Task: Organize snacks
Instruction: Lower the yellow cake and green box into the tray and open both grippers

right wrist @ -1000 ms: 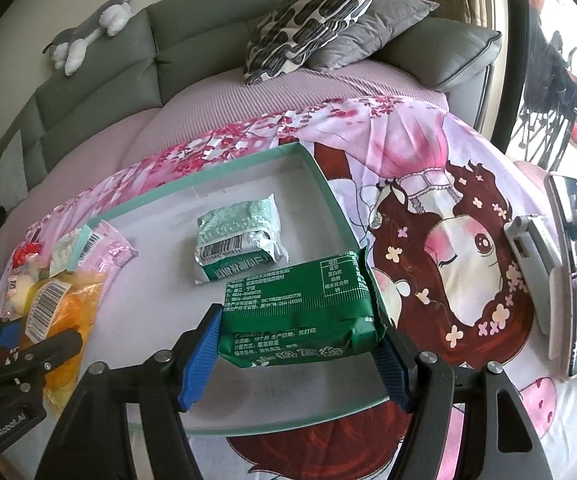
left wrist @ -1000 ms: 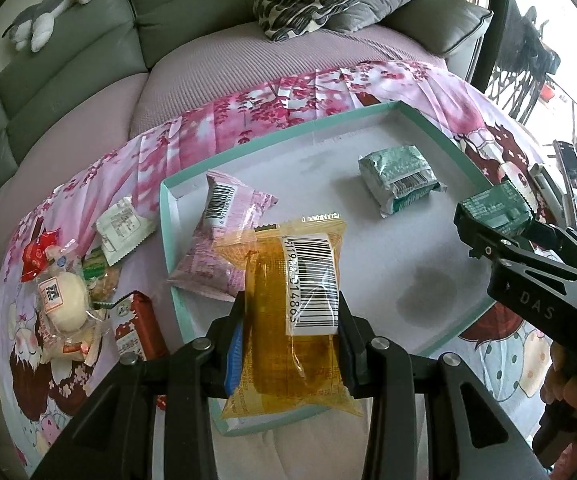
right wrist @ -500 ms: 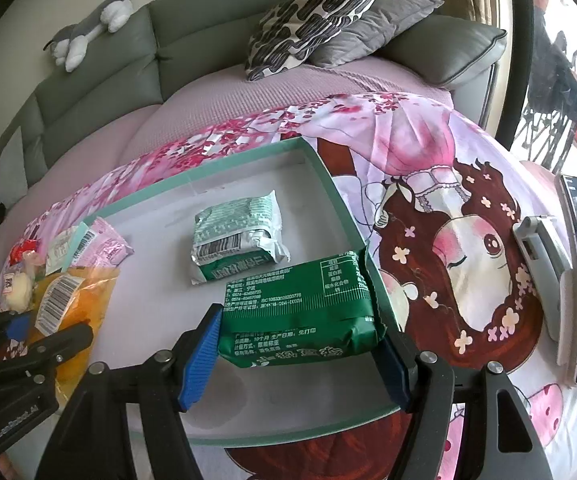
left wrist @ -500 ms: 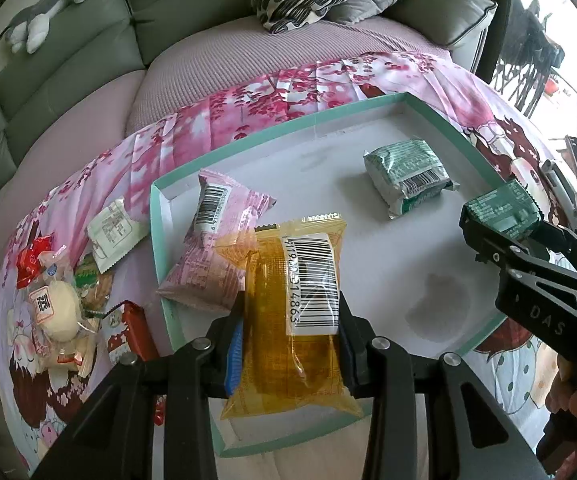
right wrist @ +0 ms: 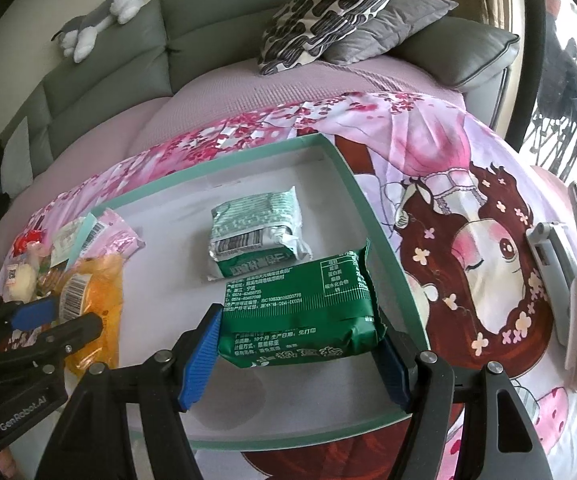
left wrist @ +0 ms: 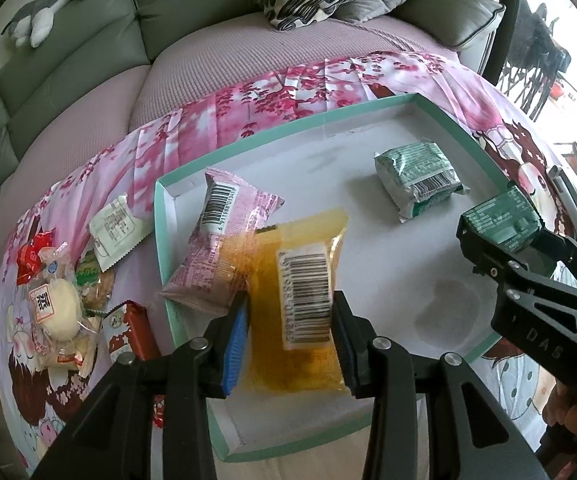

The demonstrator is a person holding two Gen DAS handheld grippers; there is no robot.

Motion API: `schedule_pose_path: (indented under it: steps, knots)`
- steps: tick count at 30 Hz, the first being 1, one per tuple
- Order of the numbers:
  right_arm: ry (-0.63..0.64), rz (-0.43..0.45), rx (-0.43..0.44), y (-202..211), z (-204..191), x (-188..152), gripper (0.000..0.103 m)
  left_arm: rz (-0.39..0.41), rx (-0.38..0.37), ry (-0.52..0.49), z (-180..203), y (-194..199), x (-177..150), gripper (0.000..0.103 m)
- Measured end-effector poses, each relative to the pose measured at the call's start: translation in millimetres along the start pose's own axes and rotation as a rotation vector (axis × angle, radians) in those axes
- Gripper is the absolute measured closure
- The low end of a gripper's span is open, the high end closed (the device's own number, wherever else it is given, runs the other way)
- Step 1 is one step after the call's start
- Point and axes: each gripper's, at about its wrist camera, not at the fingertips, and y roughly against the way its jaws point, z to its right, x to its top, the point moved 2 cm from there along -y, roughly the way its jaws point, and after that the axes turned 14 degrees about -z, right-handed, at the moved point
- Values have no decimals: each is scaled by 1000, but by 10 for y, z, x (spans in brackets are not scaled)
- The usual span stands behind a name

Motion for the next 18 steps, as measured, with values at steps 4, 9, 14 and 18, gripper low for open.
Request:
schedule_pose_path:
  steps: [4, 9, 14, 18]
  knots:
    - [5, -3, -1, -4, -17, -6, 30, 7, -6, 16, -28, 27, -2, 47]
    - [14, 1, 8, 11, -18, -3, 29, 8, -3, 31, -66, 50, -11, 45]
    - [18, 4, 13, 30, -22, -1, 28, 12, -4, 46, -110, 75, -20, 42]
    - [20, 2, 15, 39, -24, -2, 28, 16, 0, 60, -143, 101, -26, 40]
